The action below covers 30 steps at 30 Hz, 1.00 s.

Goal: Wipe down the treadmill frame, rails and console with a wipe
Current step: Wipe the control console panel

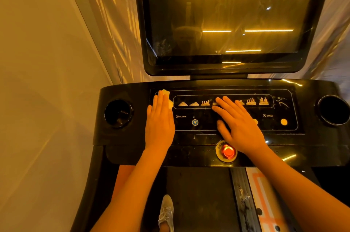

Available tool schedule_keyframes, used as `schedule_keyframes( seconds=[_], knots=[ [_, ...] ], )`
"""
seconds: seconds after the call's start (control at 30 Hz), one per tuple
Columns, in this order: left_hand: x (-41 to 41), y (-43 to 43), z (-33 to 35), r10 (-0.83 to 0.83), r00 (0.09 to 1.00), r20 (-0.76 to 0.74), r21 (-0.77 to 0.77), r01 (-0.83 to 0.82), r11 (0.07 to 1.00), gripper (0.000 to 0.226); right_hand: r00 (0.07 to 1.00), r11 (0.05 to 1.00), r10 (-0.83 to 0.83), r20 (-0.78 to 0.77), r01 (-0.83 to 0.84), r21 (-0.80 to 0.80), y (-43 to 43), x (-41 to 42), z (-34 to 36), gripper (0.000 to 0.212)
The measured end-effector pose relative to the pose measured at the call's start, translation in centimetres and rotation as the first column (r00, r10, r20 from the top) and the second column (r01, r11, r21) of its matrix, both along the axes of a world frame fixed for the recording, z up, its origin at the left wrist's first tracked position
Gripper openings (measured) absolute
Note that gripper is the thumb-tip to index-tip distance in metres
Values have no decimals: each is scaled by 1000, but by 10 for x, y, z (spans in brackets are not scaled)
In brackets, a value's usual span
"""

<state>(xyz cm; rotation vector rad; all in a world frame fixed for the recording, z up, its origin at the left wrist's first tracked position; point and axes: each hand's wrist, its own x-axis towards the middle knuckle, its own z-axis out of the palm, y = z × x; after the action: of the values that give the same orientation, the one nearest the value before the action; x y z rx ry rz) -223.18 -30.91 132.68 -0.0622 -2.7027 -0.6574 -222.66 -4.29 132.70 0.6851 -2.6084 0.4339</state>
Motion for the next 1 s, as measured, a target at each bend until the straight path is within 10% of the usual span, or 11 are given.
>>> schedule_keyframes(
  seconds=[1.0],
  knots=[
    [28, -23, -19, -159, 987, 9, -32, 159, 987, 62, 1000, 1000, -16, -7, 16, 1, -4, 4, 3, 50]
  ],
)
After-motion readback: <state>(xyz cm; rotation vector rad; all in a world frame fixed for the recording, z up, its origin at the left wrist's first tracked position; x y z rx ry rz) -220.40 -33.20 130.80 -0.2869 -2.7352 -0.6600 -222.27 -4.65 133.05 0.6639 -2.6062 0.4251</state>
